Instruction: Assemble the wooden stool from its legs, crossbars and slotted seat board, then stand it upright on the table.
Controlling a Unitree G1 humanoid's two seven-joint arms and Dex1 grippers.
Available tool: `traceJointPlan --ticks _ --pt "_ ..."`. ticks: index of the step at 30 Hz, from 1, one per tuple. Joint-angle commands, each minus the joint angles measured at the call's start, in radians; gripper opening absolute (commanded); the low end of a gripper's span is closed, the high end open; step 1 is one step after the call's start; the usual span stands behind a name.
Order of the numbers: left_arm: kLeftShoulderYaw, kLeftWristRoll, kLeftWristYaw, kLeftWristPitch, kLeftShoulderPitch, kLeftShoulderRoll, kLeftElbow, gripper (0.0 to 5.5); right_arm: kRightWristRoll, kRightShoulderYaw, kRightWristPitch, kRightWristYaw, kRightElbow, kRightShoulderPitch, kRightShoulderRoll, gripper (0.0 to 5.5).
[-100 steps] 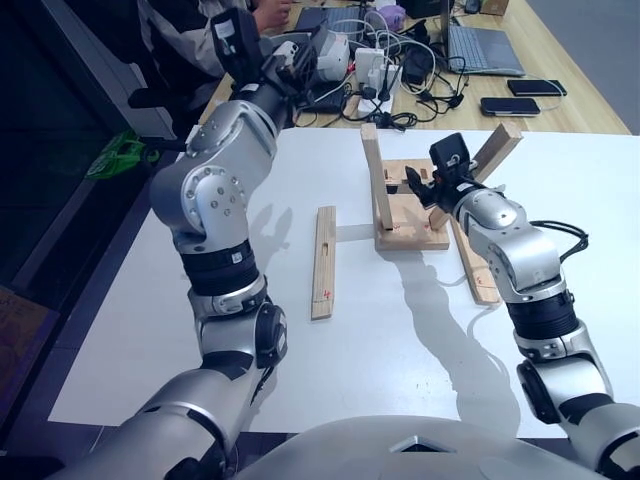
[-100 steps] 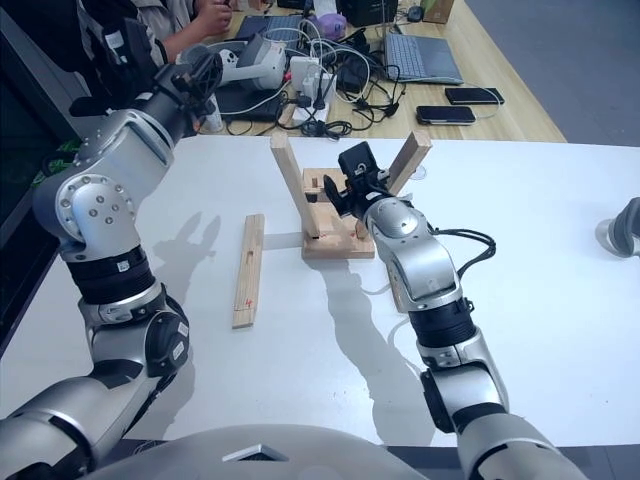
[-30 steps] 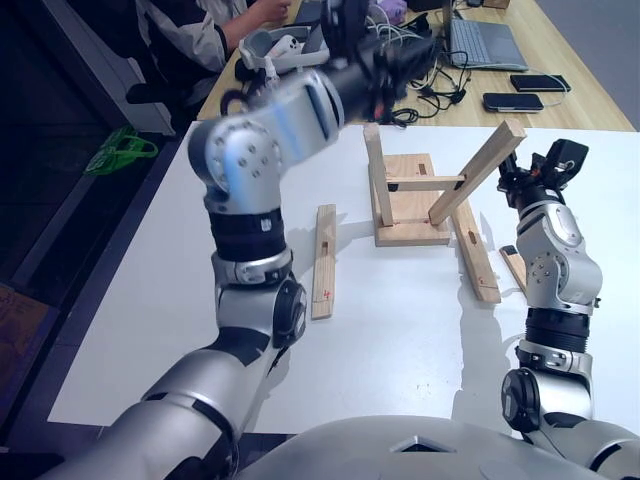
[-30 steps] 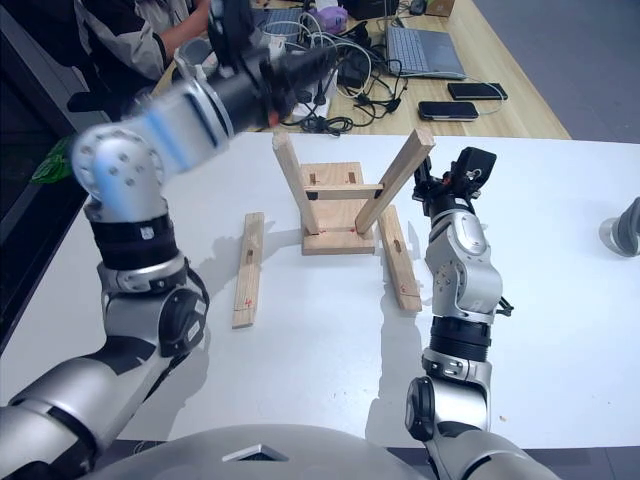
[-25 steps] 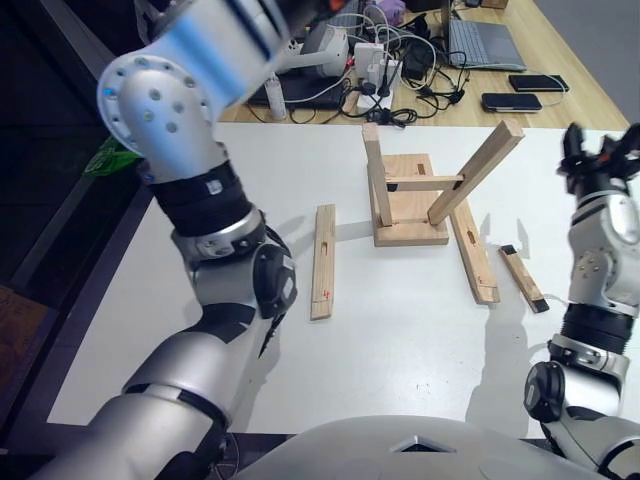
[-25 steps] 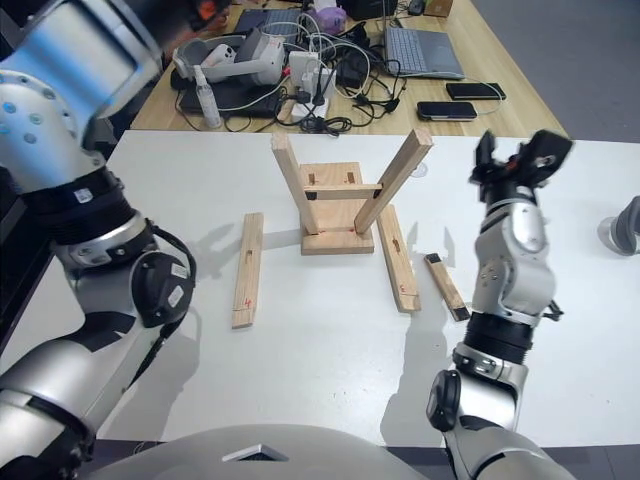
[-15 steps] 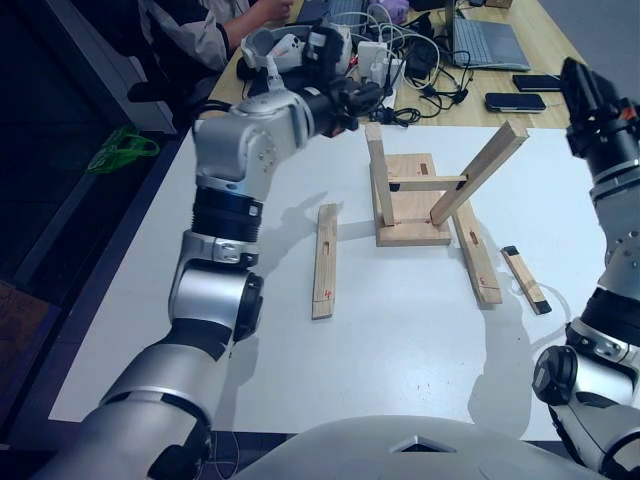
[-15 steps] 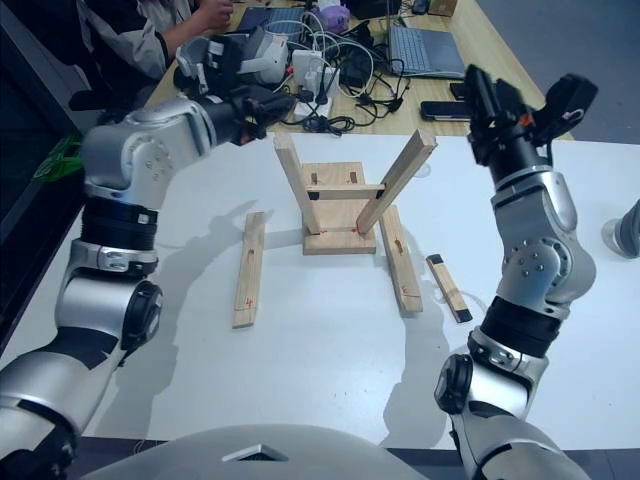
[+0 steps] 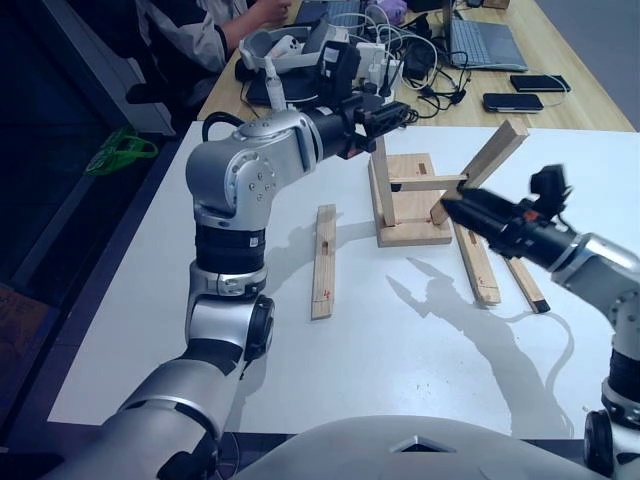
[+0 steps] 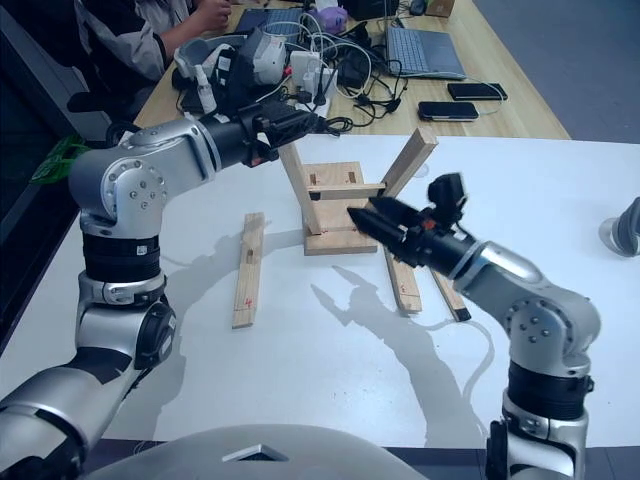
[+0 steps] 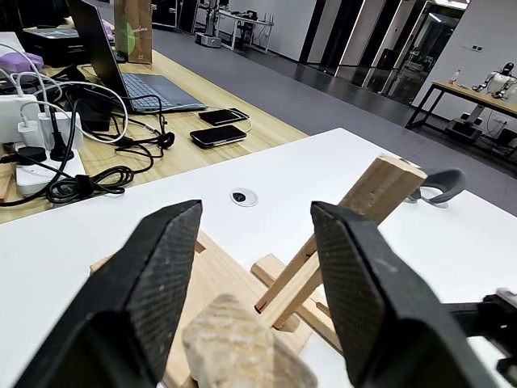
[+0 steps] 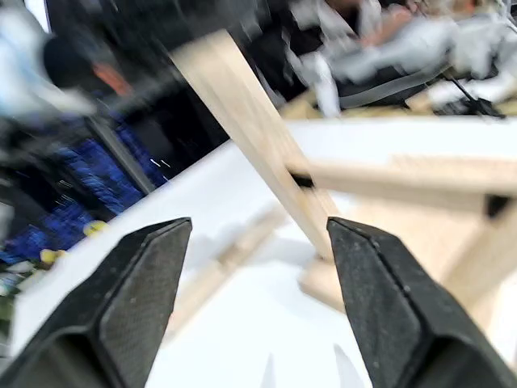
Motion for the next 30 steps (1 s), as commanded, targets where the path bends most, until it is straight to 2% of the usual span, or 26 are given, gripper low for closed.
traceJointPlan --ticks 1,10,19,21,25,30 --pt "0.046 -0.043 0.026 0.061 0.0 -0.016 -0.045 2.48 -0.219 0.08 -0.122 -0.066 0.123 -0.035 0.009 3.15" --pt "0.097 -0.123 0.077 0.127 -0.02 -0.091 -0.103 2.48 -0.497 0.108 -0.362 -0.17 0.509 -0.262 0.141 3.15" --pt "0.132 -0.183 0.162 0.136 -0.07 -0.202 -0.089 2.48 -0.655 0.128 -0.604 -0.08 0.925 -0.538 0.163 3.15" --pt "0.144 -0.195 0.178 0.128 -0.083 -0.223 -0.085 2.48 -0.668 0.115 -0.615 -0.068 0.907 -0.542 0.141 3.15" --pt "0.181 -0.196 0.202 0.092 -0.12 -0.211 -0.068 2.48 -0.632 0.045 -0.551 -0.038 0.712 -0.47 0.074 3.15" --pt "0.327 -0.178 0.253 -0.036 -0.226 -0.101 0.019 2.48 -0.246 -0.144 -0.244 0.022 0.192 -0.295 0.06 3.15"
